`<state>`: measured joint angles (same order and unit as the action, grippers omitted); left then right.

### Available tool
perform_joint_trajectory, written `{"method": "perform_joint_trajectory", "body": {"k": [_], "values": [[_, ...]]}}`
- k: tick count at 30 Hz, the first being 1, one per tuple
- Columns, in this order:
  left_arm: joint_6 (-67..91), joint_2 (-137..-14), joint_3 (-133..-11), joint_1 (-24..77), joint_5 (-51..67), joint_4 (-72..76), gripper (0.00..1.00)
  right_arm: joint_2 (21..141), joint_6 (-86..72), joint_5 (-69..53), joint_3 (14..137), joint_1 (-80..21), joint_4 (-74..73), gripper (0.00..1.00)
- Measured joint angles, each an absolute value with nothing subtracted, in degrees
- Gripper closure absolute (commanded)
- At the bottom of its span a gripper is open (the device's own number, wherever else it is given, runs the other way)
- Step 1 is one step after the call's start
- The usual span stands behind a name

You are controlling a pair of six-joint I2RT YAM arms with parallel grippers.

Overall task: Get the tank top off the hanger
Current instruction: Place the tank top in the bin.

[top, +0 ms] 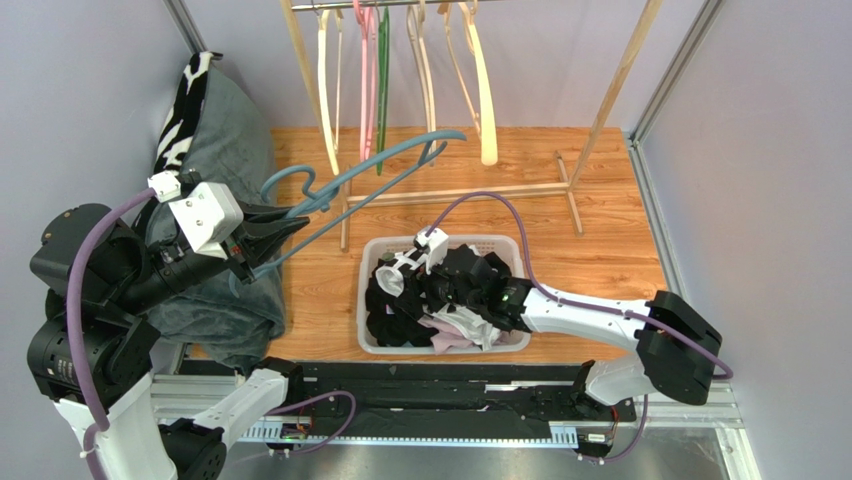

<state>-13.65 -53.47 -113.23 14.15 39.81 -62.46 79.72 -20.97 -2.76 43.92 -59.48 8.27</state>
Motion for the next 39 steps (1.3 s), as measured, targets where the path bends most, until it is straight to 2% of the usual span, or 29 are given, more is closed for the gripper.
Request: {"method": "perform_joint_trajectory", "body": {"k": [6, 13, 20, 28, 30, 31, 32, 35, 39], "values": [[-14.44, -52.1, -112.27, 14.15, 38.5, -62.94, 1.0, 79.05, -15.97, -2.44, 56.16, -59.44, -9.82, 0.34], [-14.85, -50.87, -112.29, 14.15, 36.73, -63.09, 1.0, 75.31, -13.15, -5.52, 64.84, -59.44, -18.06, 0.44], [-15.25, -50.87, -112.07, 14.15, 35.9, -63.22, 1.0, 74.65, -12.21, -6.52, 59.92, -59.44, -11.62, 0.71], [-15.81, -50.37, -110.69, 14.15, 35.51, -63.59, 1.0, 87.53, -13.87, -8.73, 58.57, -59.44, -3.16, 0.79], [-15.94, -50.13, -110.45, 14.15, 35.51, -63.88, 1.0, 87.9, -14.39, -9.06, 56.58, -59.44, -1.45, 0.74], [-15.99, -50.0, -110.37, 14.15, 35.53, -64.01, 1.0, 87.88, -14.72, -9.06, 55.68, -59.44, -0.8, 0.68], [-15.99, -49.89, -110.32, 14.15, 35.55, -64.14, 1.0, 87.74, -15.03, -9.08, 54.37, -59.44, 0.71, 0.55], [-15.92, -49.65, -110.1, 14.15, 35.81, -64.07, 1.0, 85.69, -15.44, -9.13, 50.61, -59.53, 2.68, 0.4], [-15.55, -49.39, -108.36, 14.15, 37.08, -63.88, 1.0, 79.64, -13.69, -8.12, 51.62, -59.55, -2.24, 0.27]]}}
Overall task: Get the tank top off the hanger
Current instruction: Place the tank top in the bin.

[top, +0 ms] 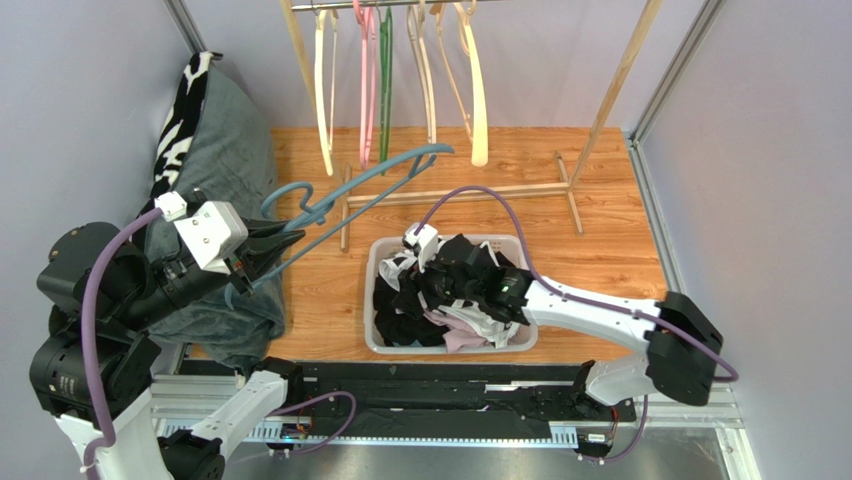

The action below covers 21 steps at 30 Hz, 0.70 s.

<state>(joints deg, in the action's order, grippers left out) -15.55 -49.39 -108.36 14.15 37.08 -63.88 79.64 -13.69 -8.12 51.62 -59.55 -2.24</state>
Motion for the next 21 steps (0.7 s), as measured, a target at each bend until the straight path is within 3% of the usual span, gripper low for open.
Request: {"method": "perform_joint_trajectory", "body": {"k": [2, 3, 12, 21], "values": [[-15.49, -49.39, -107.09, 14.15, 37.45, -63.77, 1.0, 76.6, -11.97, -7.22, 55.13, -59.53, -6.96, 0.02], [-15.49, -49.39, -106.56, 14.15, 37.5, -63.81, 1.0, 75.53, -11.49, -6.87, 57.06, -59.53, -8.4, 0.0], [-15.79, -49.23, -102.43, 14.15, 37.43, -63.96, 1.0, 66.85, -4.75, -6.31, 79.11, -59.51, -18.76, 0.0], [-15.59, -49.41, -102.24, 14.15, 37.76, -64.16, 1.0, 59.05, -0.01, -3.75, 81.65, -62.94, -35.2, 0.0]]}}
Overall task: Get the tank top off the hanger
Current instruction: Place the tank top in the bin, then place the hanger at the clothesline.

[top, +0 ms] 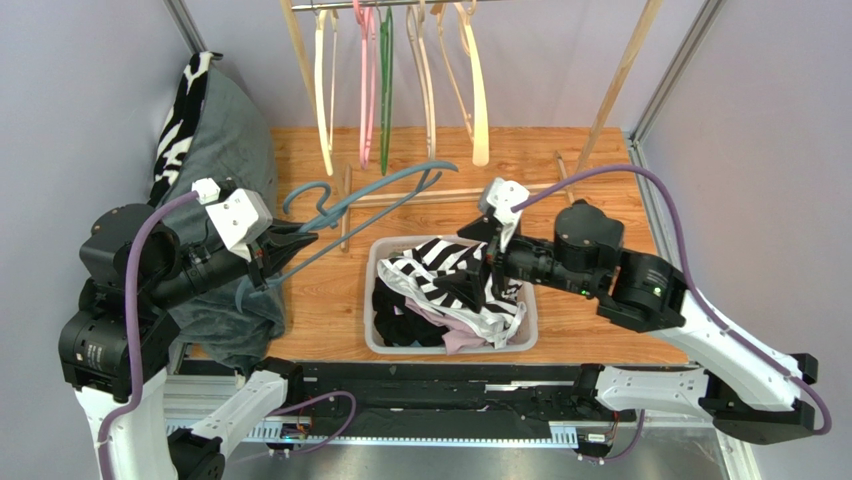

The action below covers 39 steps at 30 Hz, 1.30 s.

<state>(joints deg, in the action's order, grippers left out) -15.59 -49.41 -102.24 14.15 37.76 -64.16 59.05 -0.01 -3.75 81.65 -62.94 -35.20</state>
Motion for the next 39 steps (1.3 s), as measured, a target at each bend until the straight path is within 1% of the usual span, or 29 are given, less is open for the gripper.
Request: {"method": "perform_joint_trajectory", "body": {"k": [2, 6, 12, 16, 20, 26, 30, 34, 36, 39], "values": [[-15.7, -50.15, -102.39, 14.15, 38.74, -64.93, 1.0, 56.73, 0.3, -3.46, 82.15, -63.0, -39.44, 0.0], [-16.58, -53.3, -103.55, 14.13, 42.0, -68.27, 1.0, 50.92, 0.3, -2.39, 85.14, -63.0, -43.44, 0.0], [-21.67, -57.1, -104.22, 14.11, 47.44, -75.0, 1.0, 41.91, 1.19, 0.58, 93.91, -62.98, -43.86, 0.0], [-27.29, -58.3, -104.29, 14.13, 51.42, -76.82, 1.0, 39.0, 3.36, 3.42, 94.43, -62.98, -43.4, 0.0], [-32.75, -59.55, -104.73, 16.19, 54.15, -77.41, 1.0, 41.25, 5.48, 3.36, 92.68, -62.98, -44.14, 0.0], [-36.07, -60.77, -102.19, 28.23, 53.58, -78.15, 1.0, 52.53, 9.37, -0.25, 96.2, -63.0, -45.89, 0.0], [-36.45, -62.17, -101.49, 32.1, 52.36, -78.46, 1.0, 58.19, 11.07, -1.96, 98.7, -62.98, -46.72, 0.0], [-36.67, -63.7, -101.43, 34.3, 50.61, -78.43, 1.0, 59.96, 11.25, -4.93, 98.72, -63.0, -48.01, 0.01], [-36.91, -64.01, -101.43, 34.72, 50.11, -78.46, 1.0, 60.05, 11.14, -6.61, 98.56, -63.0, -48.82, 0.04], [-37.43, -64.14, -101.43, 34.92, 49.56, -78.46, 1.0, 59.79, 10.55, -8.86, 97.45, -63.0, -49.43, 0.05]]}}
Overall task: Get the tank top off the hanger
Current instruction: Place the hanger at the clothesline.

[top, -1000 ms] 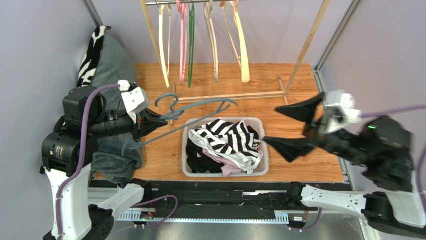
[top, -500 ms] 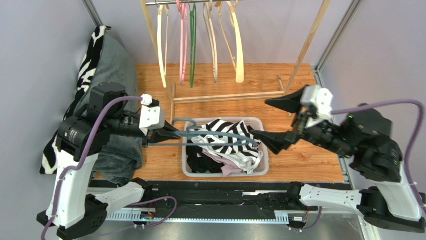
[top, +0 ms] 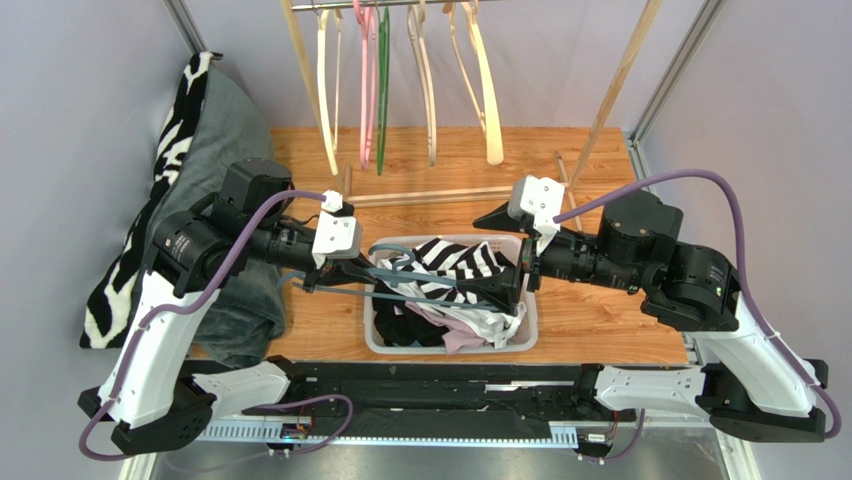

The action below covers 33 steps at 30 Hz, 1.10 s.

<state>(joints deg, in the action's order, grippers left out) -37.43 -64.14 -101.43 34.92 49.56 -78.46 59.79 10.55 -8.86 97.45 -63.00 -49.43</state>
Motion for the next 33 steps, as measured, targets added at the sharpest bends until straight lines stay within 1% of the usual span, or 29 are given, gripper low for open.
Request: {"method": "perform_joint_trajectory", "body": {"k": [4, 7, 8, 13, 14, 16, 17, 19, 20, 23, 25, 28, 29, 31, 32, 33], "values": [[-37.76, -64.36, -101.43, 35.11, 48.9, -78.46, 1.0, 58.67, 9.56, -10.68, 93.82, -62.98, -49.84, 0.07], [-37.76, -64.75, -101.93, 35.11, 48.49, -78.56, 1.0, 58.0, 8.51, -11.75, 90.89, -63.0, -50.24, 0.12], [-37.76, -64.9, -102.37, 35.14, 48.31, -78.59, 1.0, 57.89, 8.23, -12.16, 89.89, -63.0, -50.33, 0.17], [-37.76, -64.82, -103.92, 35.18, 47.97, -78.5, 1.0, 57.93, 6.68, -13.54, 86.52, -63.0, -50.76, 0.29], [-37.76, -64.71, -103.92, 35.18, 47.94, -78.56, 1.0, 57.91, 6.44, -13.69, 86.19, -63.0, -50.78, 0.34], [-37.78, -64.55, -103.9, 35.22, 47.94, -78.56, 1.0, 57.87, 6.13, -13.87, 86.11, -63.0, -50.96, 0.41], [-37.76, -64.51, -103.9, 35.22, 47.94, -78.56, 1.0, 57.78, 5.91, -14.02, 86.08, -62.98, -51.2, 0.49], [-37.76, -64.47, -103.9, 35.22, 47.92, -78.56, 1.0, 57.49, 5.63, -14.2, 86.08, -62.98, -51.96, 0.55], [-37.76, -64.45, -103.9, 35.22, 47.92, -78.56, 1.0, 57.34, 5.48, -14.35, 86.08, -62.98, -52.25, 0.62], [-37.76, -64.36, -103.9, 35.24, 47.92, -78.61, 1.0, 56.99, 4.99, -14.72, 86.17, -62.98, -54.04, 0.67], [-37.8, -64.27, -103.9, 35.29, 47.97, -78.65, 1.0, 57.01, 4.64, -14.79, 86.37, -62.98, -55.09, 0.67], [-37.78, -64.12, -103.9, 35.33, 48.49, -78.72, 1.0, 57.01, 4.05, -15.4, 86.67, -62.98, -56.99, 0.74], [-37.8, -64.12, -103.9, 35.35, 48.75, -78.81, 1.0, 57.04, 3.84, -15.68, 86.74, -62.98, -57.47, 0.8], [-37.8, -64.16, -103.92, 35.44, 49.15, -78.91, 1.0, 57.52, 3.42, -16.21, 87.29, -62.98, -58.61, 0.89], [-37.78, -64.18, -103.98, 35.44, 49.04, -78.98, 1.0, 57.95, 3.27, -16.78, 87.79, -62.98, -59.37, 1.0], [-37.78, -64.25, -104.05, 35.44, 49.01, -79.0, 1.0, 58.41, 3.22, -17.63, 88.31, -63.0, -60.05, 1.0]]}}
